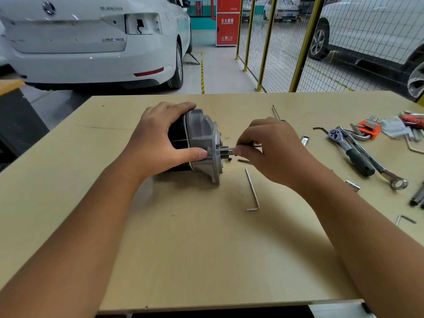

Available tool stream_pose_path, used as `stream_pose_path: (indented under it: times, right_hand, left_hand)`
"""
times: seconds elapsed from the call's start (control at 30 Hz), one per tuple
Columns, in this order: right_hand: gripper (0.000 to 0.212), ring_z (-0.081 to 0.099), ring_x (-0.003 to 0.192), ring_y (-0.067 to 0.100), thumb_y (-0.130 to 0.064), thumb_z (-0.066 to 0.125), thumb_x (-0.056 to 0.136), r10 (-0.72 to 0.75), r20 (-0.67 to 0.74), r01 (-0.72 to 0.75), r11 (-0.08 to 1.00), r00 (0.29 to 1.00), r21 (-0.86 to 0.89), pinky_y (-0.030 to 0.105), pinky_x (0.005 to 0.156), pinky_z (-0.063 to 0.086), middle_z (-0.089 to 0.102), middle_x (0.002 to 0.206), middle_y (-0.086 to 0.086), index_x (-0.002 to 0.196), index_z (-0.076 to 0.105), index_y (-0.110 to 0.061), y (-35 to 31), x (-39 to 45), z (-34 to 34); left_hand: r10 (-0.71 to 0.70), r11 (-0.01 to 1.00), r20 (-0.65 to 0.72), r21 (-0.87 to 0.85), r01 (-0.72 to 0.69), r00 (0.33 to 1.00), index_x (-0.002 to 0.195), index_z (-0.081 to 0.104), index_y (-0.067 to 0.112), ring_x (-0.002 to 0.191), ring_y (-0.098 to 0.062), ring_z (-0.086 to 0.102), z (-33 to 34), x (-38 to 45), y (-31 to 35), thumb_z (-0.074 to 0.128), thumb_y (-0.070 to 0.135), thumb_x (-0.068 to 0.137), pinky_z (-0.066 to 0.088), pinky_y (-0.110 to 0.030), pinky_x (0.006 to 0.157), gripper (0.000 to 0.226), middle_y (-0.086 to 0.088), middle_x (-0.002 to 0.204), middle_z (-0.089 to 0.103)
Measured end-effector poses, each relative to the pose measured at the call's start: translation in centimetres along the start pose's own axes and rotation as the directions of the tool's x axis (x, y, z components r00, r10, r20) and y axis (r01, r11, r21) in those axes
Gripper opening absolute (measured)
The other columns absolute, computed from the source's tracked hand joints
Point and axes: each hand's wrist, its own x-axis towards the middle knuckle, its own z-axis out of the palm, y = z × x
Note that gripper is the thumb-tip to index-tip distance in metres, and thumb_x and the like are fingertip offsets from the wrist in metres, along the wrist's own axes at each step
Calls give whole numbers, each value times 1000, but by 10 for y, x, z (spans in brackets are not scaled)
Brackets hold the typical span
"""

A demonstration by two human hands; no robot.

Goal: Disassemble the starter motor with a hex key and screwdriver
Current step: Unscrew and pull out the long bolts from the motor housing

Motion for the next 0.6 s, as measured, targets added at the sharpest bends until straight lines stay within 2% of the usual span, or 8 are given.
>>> stream_pose_path:
  times: [0.17,0.27,0.37,0.5,0.6]
  right_hand:
    - [11,59,87,19,-31,71,92,5,-20,-5,1000,1000,11,49,83,51,62,86,-9,91,75,-21,-2,0,1]
    - [8,58,79,18,-24,74,90,-17,-26,18,999,1000,41,37,73,51,59,84,-6,88,73,-16,-1,1,2]
    - [8,54,77,16,-20,72,92,-39,15,39,998,999,41,28,68,40,56,84,-4,90,72,-13,-1,0,2]
    - [16,55,82,21,-18,63,98,-48,42,46,998,998,50,29,72,39,58,91,4,96,75,-9,0,-1,1]
    - [17,57,87,27,-19,63,98,-58,31,58,998,998,11,36,76,46,61,95,5,96,76,-9,-2,-2,0]
  left_hand:
    - [-1,1000,6,-14,1,1000,148,52,34,122,-17,47,0,0,0,73,73,57,34,-28,98,101,8,134,57]
    - [4,1000,12,-12,-4,1000,149,52,34,123,-16,47,-1,0,-2,73,73,58,35,-29,98,101,9,134,57]
    - [4,1000,27,-31,-3,1000,150,51,35,124,-16,48,-2,-1,-3,72,73,61,38,-33,101,99,12,132,55]
    - [31,995,51,-95,-26,998,150,52,33,127,-15,52,-7,-1,-5,75,67,65,44,-39,108,94,12,133,57]
    - [46,994,57,-106,-40,997,149,53,32,126,-12,53,-10,-1,-8,78,62,66,46,-37,107,92,13,134,57]
